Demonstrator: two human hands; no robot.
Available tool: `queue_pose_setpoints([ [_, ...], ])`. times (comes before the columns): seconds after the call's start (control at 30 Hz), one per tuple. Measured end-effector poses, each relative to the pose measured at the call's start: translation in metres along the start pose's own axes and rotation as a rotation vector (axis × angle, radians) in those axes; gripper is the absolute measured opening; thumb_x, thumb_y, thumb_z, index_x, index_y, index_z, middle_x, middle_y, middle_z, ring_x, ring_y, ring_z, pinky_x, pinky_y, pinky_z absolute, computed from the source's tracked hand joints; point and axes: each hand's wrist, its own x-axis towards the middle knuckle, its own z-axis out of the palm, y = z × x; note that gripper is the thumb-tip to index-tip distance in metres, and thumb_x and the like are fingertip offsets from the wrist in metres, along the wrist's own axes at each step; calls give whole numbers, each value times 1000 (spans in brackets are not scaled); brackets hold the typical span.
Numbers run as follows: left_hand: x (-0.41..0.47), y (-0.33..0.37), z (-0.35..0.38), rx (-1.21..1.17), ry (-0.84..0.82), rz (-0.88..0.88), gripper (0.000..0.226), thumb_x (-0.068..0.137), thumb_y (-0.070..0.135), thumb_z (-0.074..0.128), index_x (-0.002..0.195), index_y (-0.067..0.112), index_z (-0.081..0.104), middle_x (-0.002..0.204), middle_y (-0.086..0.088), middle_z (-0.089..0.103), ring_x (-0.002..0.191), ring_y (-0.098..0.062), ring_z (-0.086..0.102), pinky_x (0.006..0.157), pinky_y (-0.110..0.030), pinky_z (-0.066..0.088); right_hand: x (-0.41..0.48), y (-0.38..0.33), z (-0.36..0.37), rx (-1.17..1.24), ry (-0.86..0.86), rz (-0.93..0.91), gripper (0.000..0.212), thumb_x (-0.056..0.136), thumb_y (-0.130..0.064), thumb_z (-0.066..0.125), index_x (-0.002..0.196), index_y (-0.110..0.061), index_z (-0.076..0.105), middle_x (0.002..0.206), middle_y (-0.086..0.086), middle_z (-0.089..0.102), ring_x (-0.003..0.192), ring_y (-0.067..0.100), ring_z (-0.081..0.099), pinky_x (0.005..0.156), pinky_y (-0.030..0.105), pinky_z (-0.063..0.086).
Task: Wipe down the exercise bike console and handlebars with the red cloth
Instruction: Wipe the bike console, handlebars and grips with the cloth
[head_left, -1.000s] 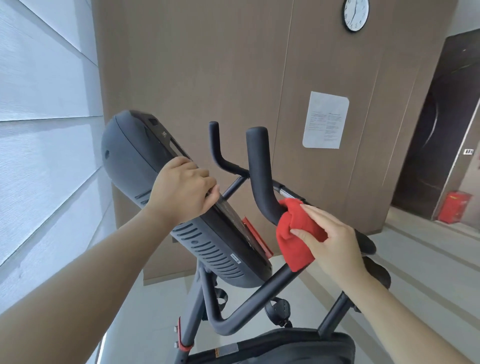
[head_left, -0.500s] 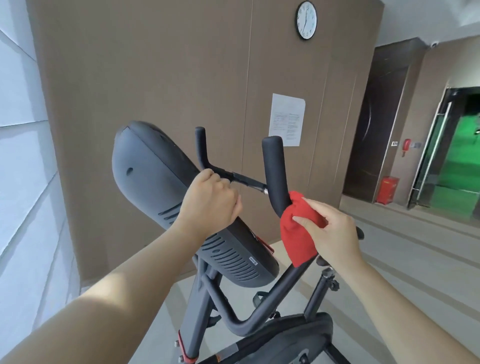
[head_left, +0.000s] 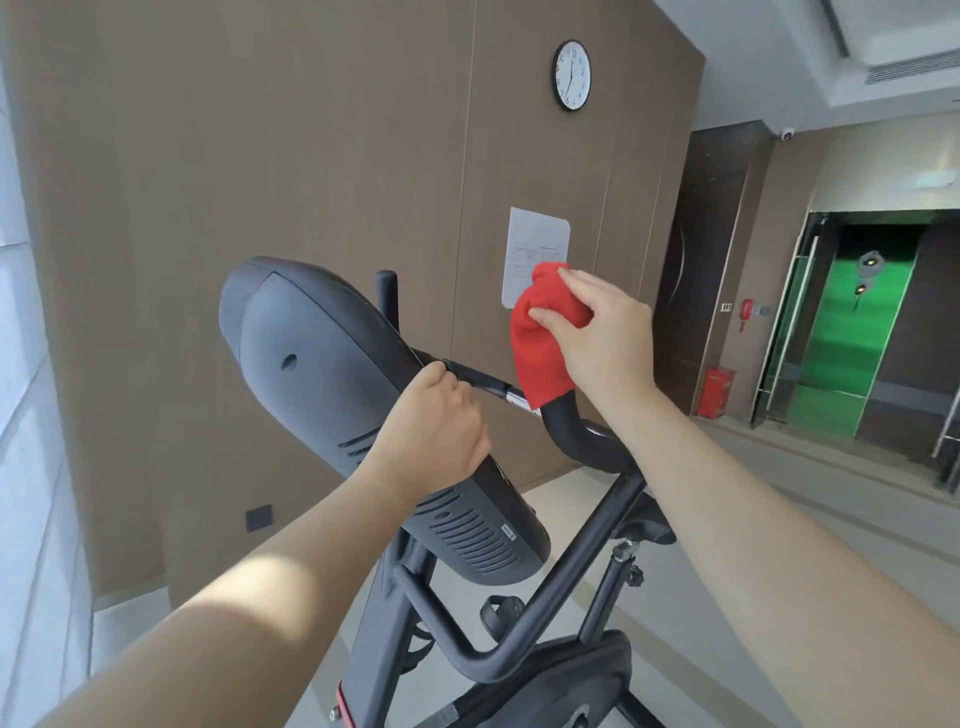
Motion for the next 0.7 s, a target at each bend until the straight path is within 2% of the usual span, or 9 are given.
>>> queue_pose_setpoints([
  [0.07,0,0,-1,-2,-13,5,39,80,29,38,46,16,49,47,-2,43,47,-22,40,66,-34,29,-6,5,7,-63,-32,3,55,79,-28,72,129,-19,55,139,-3,49,125,14,47,104,22,33],
  [0.1,-1,0,-1,-7,-17,7,39,80,29,38,46,15,50,47,-2,44,47,-22,41,66,-34,29,-11,9,7,-53,-20,14,55,79,-27,72,130,-19,53,139,-3,49,125,13,48,103,18,32],
  [0.2,-1,0,-1,-14,-14,0,38,81,29,39,47,15,51,48,-2,45,48,-22,42,67,-35,30,-31,27,-1,28,4,77,51,79,-25,72,128,-20,56,121,-3,63,104,9,59,85,5,36],
  [0.27,-1,0,1,-21,-18,-5,38,82,29,40,49,15,52,48,-2,46,49,-23,44,67,-35,31,-48,43,-6,55,-66,163,45,80,-28,71,123,-24,60,102,-7,70,90,5,63,78,9,42],
  [0.33,-1,1,1,-29,-25,-21,39,83,29,41,49,15,53,49,-1,47,49,-23,45,67,-36,34,-63,59,-13,92,-171,229,42,80,-27,71,120,-25,62,95,-12,70,89,3,64,80,19,49],
  [0.43,-1,2,1,-36,-28,-42,41,84,29,42,49,14,55,49,-1,46,49,-23,44,66,-36,39,-70,78,-24,70,-310,235,42,78,-25,73,119,-26,64,97,-14,69,88,0,64,83,23,52],
  [0.53,-2,3,-1,-30,-24,-61,42,85,30,41,50,14,58,49,-1,47,49,-22,43,67,-35,39,-70,94,-36,-1,-401,212,46,74,-24,76,119,-26,64,106,-9,69,90,1,61,74,5,43],
  [0.57,-2,4,-2,-31,-27,-78,41,85,30,42,51,14,59,49,0,47,49,-22,42,67,-34,39,-70,100,-39,-22,-415,199,46,74,-23,76,118,-25,64,108,-8,69,90,1,60,72,3,40],
  [0.7,1,11,-4,-60,-36,-210,39,83,33,47,52,16,64,49,2,48,50,-19,37,70,-32,38,-66,125,-49,19,-434,216,44,74,-22,76,116,-25,65,107,-11,69,91,0,60,81,15,44],
])
